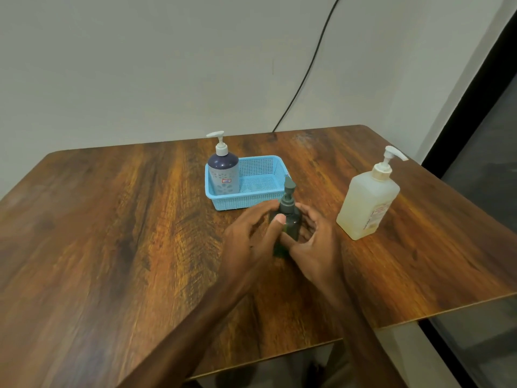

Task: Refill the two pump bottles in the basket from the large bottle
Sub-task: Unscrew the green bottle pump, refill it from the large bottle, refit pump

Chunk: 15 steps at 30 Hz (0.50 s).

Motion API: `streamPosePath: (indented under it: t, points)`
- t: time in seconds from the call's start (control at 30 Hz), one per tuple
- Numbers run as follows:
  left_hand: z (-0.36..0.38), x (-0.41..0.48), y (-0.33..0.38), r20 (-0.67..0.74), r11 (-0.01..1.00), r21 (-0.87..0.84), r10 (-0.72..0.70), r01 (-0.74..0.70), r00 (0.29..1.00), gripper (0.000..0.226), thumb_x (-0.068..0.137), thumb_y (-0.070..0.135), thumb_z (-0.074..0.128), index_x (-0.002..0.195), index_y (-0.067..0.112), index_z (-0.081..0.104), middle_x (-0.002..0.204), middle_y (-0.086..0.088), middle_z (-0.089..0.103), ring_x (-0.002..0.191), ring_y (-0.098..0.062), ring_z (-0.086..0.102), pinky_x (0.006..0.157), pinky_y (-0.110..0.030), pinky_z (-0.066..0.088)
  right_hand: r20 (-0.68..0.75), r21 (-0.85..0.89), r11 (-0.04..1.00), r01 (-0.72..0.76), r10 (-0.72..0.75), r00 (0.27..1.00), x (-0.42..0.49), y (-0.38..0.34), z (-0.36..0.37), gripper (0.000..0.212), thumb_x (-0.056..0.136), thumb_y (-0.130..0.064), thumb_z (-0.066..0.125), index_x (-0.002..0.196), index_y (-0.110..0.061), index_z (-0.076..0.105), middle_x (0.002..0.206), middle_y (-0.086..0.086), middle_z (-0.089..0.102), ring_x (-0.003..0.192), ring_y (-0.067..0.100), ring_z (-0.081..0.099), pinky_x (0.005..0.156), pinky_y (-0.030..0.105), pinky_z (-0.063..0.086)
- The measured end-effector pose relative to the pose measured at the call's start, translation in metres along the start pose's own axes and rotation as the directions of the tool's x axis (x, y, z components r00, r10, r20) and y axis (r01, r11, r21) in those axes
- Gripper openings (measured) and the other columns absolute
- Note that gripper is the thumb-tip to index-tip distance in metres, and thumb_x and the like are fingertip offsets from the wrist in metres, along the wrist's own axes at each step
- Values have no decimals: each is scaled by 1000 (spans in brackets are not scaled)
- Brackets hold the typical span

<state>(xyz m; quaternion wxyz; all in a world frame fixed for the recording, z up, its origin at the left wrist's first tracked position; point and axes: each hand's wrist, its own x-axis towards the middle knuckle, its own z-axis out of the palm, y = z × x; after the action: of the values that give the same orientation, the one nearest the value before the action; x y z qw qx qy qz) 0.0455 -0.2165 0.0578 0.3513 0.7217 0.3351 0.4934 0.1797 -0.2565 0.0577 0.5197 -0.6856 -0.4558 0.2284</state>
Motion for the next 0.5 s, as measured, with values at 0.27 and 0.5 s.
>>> streamPosePath:
  t: [0.27,0.5]
  points:
    - [-13,22,-13,398,980,46,-197,195,896,89,75,32,79,151,28,31,153,8,44,141,-7,44,117,-40,42,235,-161,987,-21,59,970,4,-10,-20,91,70,-39,85,147,-33,36,150,-14,41,134,7,43,106,29,40]
    - [-6,36,-11,481,976,214,-146,45,865,86,75,36,81,148,29,36,142,10,54,127,-8,53,106,-33,48,342,-15,1000,14,-8,940,12,-29,-55,77,78,-21,81,144,-30,42,144,-13,50,131,3,48,108,34,44]
